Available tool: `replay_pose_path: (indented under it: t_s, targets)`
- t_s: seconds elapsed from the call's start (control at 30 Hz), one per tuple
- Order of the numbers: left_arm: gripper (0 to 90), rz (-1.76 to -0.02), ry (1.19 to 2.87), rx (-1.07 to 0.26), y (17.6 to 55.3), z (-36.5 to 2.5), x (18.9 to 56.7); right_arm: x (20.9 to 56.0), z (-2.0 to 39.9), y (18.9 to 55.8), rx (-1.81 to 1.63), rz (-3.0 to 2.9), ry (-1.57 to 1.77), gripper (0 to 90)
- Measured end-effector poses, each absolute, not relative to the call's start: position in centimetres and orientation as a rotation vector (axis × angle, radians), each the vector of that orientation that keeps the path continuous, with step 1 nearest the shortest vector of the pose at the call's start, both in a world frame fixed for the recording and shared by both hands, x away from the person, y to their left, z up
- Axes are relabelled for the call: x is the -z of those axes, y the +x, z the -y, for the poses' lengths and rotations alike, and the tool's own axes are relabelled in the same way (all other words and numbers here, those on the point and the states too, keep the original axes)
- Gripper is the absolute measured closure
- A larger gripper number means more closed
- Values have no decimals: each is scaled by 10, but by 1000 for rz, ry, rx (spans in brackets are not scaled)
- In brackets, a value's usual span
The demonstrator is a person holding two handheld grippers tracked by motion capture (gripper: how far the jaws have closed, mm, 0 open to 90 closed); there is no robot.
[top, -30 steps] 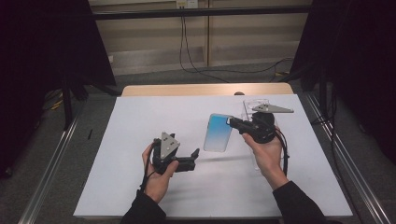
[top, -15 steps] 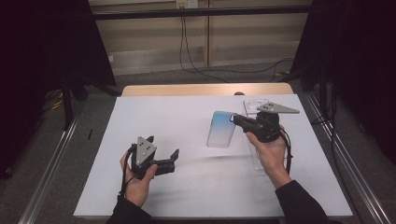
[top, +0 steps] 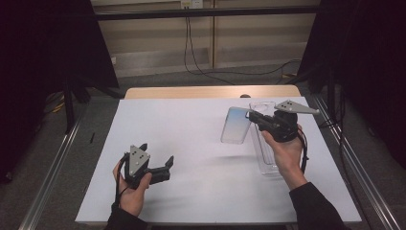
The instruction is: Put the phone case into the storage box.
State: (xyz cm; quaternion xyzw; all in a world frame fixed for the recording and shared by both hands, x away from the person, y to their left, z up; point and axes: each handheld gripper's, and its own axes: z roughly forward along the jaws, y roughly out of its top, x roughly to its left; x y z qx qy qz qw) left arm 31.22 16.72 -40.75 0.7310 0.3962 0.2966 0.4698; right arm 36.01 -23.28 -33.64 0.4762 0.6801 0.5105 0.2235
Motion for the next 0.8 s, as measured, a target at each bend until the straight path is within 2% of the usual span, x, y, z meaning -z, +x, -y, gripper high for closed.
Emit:
replay_pose_path:
  t_s: [0.07, 0.37, 0.8]
  targets:
    - [35, -979, 1768, -696, 310, -172, 406, 334, 235, 360, -1408, -1869, 1309, 846]
    - [27, -1022, 1737, -722, 304, -187, 411, 328, 245, 363, -1415, -1821, 1298, 846]
    - [18, -1049, 1707, -689, 295, -207, 419, 316, 260, 371, -1384, -1790, 1273, 846]
